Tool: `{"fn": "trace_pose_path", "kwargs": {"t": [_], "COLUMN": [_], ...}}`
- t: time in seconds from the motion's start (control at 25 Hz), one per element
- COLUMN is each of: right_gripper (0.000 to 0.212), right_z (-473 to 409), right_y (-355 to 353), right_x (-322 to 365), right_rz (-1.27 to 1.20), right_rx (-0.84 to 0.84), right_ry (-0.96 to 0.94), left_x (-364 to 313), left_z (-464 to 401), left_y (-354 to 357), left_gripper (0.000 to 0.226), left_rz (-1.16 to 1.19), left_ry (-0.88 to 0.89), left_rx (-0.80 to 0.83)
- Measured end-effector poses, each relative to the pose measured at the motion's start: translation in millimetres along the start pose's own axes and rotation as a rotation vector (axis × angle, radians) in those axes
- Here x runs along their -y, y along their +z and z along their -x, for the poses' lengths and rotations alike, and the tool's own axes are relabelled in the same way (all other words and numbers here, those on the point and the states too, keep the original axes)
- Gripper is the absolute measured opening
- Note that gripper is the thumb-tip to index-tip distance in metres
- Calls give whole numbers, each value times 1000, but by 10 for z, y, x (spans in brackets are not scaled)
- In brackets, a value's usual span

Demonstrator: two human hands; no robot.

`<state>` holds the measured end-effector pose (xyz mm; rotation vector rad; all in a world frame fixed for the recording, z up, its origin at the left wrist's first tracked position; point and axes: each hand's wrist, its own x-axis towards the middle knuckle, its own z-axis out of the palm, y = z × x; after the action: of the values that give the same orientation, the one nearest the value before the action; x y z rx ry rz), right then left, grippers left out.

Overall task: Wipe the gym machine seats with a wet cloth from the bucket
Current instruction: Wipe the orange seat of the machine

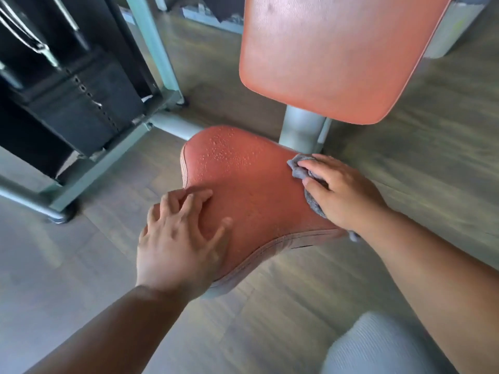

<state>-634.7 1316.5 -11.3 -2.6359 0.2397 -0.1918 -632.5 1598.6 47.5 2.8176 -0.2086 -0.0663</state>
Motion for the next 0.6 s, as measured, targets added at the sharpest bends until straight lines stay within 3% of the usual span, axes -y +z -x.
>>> {"fn": "trace_pose_path", "kwargs": {"t": [0.12,0.24,0.36,0.4,0.52,0.6], "right_gripper": [43,45,46,44,44,50], "right_z": [-223,65,493,465,82,-17], "right_y": [37,86,21,-15,-69,28], "right_x": [134,466,310,129,-55,277], "right_rz": [107,114,158,114,-25,143], "right_rx": [56,16,-9,-29,-6,50], "right_ry": [28,-243,-445,-431,-66,-64], "left_x": [30,18,-21,-31,-39,-36], "left_z": [19,16,35,41,23,7], "left_y": [55,70,27,40,66,82], "left_gripper": [50,46,44,44,42,41], "left_rz": [56,75,61,52,62,60], "left_ry": [-12,-37,-60,-64,-72,-74], "left_rx": [-48,-59,-39,-40,-81,-86]}}
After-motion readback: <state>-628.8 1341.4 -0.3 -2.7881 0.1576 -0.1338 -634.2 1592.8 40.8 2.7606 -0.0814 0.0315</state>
